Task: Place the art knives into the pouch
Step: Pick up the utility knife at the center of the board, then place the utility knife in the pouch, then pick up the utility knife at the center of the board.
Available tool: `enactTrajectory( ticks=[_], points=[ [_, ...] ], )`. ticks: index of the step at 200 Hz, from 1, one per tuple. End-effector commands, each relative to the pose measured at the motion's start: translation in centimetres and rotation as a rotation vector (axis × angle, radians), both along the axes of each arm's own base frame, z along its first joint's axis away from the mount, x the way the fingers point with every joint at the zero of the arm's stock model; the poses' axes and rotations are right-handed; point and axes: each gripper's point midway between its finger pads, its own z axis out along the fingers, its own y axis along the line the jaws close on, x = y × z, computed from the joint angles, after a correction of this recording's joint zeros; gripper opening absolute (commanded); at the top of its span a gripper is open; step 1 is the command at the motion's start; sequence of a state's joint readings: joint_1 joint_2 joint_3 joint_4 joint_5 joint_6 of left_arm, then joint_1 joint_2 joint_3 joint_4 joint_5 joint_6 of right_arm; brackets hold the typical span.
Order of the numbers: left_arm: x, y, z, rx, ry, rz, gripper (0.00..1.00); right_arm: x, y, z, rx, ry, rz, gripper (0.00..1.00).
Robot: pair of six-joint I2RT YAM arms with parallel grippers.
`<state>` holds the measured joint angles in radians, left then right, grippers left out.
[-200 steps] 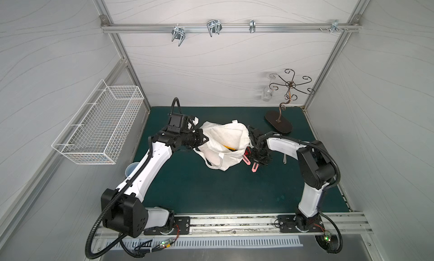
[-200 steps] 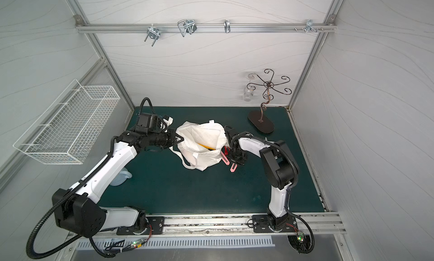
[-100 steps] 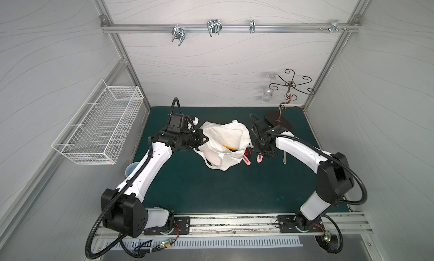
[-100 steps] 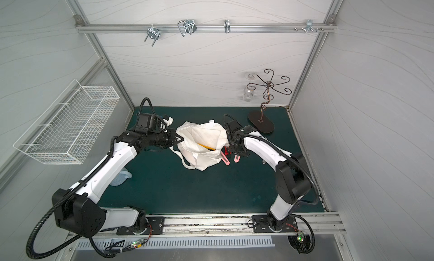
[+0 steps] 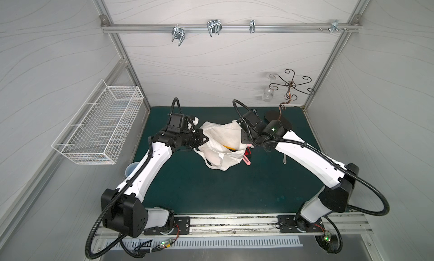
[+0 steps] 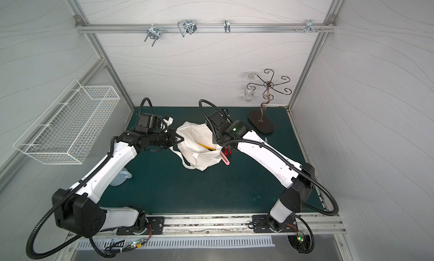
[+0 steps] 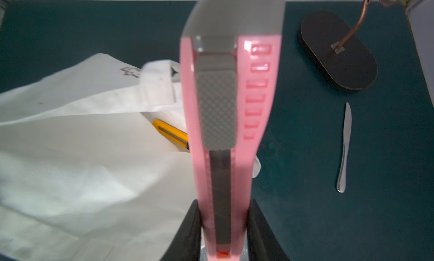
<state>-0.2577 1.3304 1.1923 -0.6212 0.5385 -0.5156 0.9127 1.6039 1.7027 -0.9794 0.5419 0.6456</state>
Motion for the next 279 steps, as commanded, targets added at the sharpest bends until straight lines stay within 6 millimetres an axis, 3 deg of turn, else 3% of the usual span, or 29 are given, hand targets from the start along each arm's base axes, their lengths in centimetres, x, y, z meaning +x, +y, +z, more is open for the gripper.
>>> enactTrajectory(
  ticks=[1, 40, 67, 91, 118, 159, 175, 194, 223, 234, 254, 279],
  points=[
    [0.5, -0.6, 2.0, -0.021, -0.07, -0.023, 0.0, 0.5, 2.5, 0.8, -0.026, -0.069, 0.067, 0.24],
    [0.5, -0.5, 2.0, -0.013, -0.072, -0.022, 0.0, 0.1, 7.4, -0.5, -0.018, -0.076, 0.167, 0.24],
    [0.5, -0.5, 2.0, -0.012, -0.071, -0.024, 0.0, -0.4, 9.6, -1.8, -0.045, -0.062, 0.209, 0.27],
    [0.5, -0.5, 2.1, -0.011, -0.072, -0.026, 0.0, -0.1, 10.2, -2.1, -0.062, -0.063, 0.226, 0.33],
    [0.5, -0.5, 2.1, -0.01, -0.073, -0.026, 0.0, 0.0, 9.7, -0.3, -0.059, -0.11, 0.227, 0.53],
    [0.5, -0.5, 2.0, -0.01, -0.069, -0.026, 0.0, 0.4, 7.0, 2.7, -0.037, -0.168, 0.194, 0.57],
    [0.6, -0.5, 1.9, -0.009, -0.069, -0.025, 0.0, 1.4, 4.2, 3.2, -0.011, -0.15, 0.133, 0.57],
    [0.6, -0.5, 1.9, -0.008, -0.068, -0.025, 0.0, 3.1, -0.4, 3.0, 0.022, -0.104, 0.025, 0.58],
    [0.5, -0.5, 1.8, -0.007, -0.065, -0.025, 0.0, 5.7, -7.3, -1.6, 0.055, 0.058, -0.121, 0.58],
    [0.6, -0.5, 1.7, -0.007, -0.064, -0.024, 0.0, 6.3, -9.0, -4.0, 0.073, 0.134, -0.152, 0.58],
    [0.7, -0.6, 1.7, -0.011, -0.061, -0.023, 0.0, 7.2, -9.6, -8.0, 0.082, 0.25, -0.137, 0.61],
    [0.7, -0.7, 1.7, -0.013, -0.06, -0.023, 0.0, 8.3, -8.7, -12.3, 0.018, 0.35, -0.078, 0.62]
  ],
)
